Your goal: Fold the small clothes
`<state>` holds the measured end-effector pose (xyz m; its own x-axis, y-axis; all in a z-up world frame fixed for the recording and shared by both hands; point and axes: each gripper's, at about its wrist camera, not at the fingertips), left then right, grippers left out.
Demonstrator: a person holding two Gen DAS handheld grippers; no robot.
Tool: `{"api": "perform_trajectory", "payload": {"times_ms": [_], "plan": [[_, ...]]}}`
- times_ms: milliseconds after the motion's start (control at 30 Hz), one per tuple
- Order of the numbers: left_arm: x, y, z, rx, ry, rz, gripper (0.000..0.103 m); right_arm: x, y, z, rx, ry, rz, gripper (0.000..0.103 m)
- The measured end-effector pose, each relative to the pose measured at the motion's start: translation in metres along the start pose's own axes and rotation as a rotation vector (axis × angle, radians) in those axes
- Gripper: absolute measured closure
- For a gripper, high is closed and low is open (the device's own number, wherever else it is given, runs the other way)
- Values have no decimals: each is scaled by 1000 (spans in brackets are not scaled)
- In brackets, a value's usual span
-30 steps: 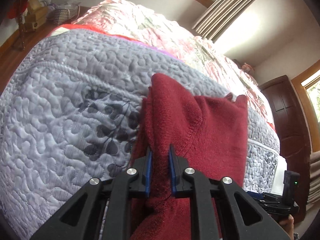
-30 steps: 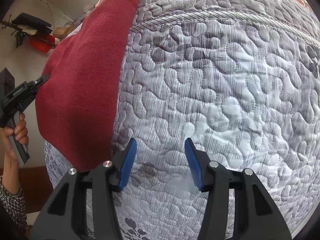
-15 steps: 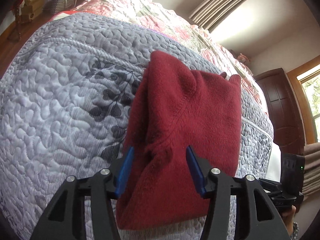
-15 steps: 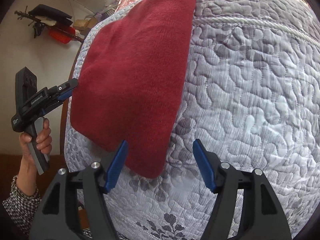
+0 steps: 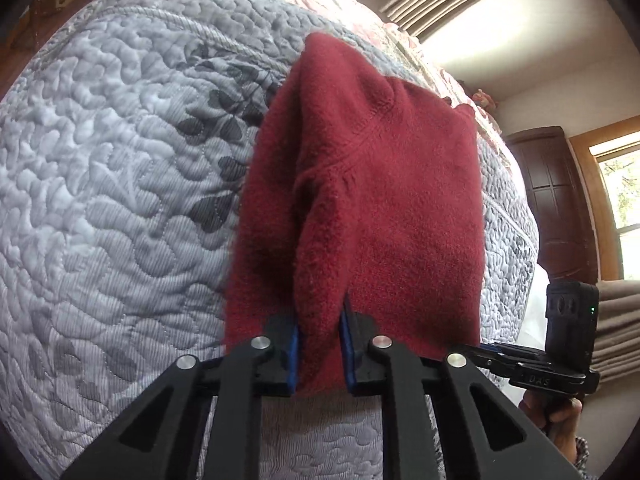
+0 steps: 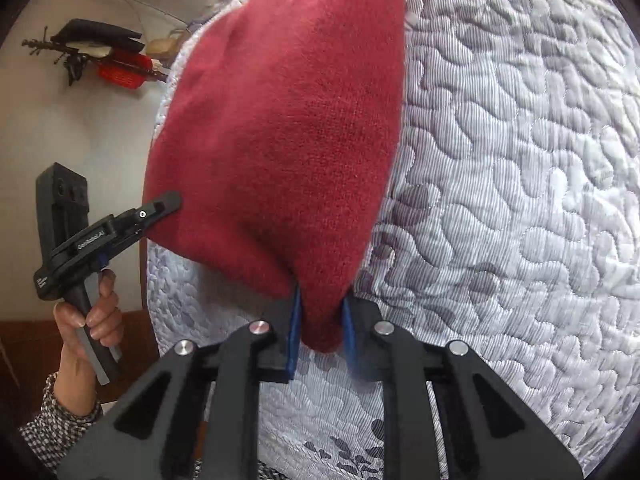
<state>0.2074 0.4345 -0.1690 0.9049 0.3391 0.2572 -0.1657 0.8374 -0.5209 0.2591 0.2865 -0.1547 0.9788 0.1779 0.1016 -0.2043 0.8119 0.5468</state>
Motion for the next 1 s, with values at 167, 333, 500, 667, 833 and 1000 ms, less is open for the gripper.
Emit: {"api": "perform_trajectory", "payload": {"times_ms": [167,333,500,667,833,1000], "plan": [[-7,-2,-19,46,45,-60,86,-7,-2,-6,-98,13,34,88],[-6,0,-30,46,66,-72,82,-7,-3,-42,-158,76,43,84],[21,-9,-3,34,-4,-118,44,3,-4,-12,-134,38,102,58],[82,-12,-5,23,-82,-80,40,65,-9,22,-115,-87,81,57],[135,-5,-44,47,-41,-21,41,123,-21,19,-155,-125,31,56],[146,-18,-66,64,-9,-58,81,133,-20,10,-176,-118,57,56]]}}
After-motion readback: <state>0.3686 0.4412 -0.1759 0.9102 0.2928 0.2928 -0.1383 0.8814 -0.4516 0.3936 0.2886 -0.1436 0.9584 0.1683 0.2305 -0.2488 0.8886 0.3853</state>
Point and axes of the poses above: each gripper's, at about its wrist camera, not at the fingertips, and z roughly against the way its jaws point, y to its left, x to its top, and after that the axes turned 4 degrees about -y, right-handed
